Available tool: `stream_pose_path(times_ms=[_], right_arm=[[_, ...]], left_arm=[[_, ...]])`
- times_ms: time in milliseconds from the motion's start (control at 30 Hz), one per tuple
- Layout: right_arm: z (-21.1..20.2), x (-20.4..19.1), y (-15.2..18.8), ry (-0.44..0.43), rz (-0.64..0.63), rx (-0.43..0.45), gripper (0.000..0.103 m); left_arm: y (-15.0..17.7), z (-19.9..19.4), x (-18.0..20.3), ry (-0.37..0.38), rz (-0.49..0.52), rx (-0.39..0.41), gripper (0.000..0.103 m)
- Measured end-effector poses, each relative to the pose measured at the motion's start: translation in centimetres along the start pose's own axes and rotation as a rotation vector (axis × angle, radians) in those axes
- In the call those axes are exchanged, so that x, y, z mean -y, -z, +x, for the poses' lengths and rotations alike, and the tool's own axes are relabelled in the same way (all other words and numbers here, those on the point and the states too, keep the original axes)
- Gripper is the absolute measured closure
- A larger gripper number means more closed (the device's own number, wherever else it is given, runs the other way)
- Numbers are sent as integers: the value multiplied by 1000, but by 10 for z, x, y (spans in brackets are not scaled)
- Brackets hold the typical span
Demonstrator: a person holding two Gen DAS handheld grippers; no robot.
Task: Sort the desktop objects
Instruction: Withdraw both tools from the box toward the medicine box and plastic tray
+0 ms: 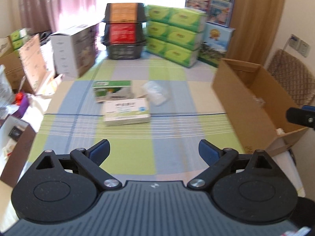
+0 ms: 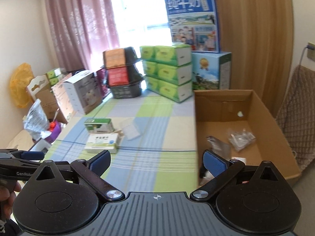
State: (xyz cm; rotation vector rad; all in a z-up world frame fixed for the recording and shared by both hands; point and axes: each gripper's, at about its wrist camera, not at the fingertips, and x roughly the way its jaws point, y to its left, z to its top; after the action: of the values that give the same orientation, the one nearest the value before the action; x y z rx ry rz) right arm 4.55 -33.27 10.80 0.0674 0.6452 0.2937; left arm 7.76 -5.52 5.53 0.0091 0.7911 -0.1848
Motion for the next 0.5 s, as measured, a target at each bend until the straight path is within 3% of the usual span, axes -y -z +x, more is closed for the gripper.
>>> stream_pose_path(times_ms=[267, 500], right_arm=[[31, -33, 5, -49, -53, -40, 4], [65, -48, 10, -60, -163, -93, 4]], left_arm=[[6, 6, -46, -66, -21, -11, 7], [1, 28, -62, -40, 84, -45, 7]])
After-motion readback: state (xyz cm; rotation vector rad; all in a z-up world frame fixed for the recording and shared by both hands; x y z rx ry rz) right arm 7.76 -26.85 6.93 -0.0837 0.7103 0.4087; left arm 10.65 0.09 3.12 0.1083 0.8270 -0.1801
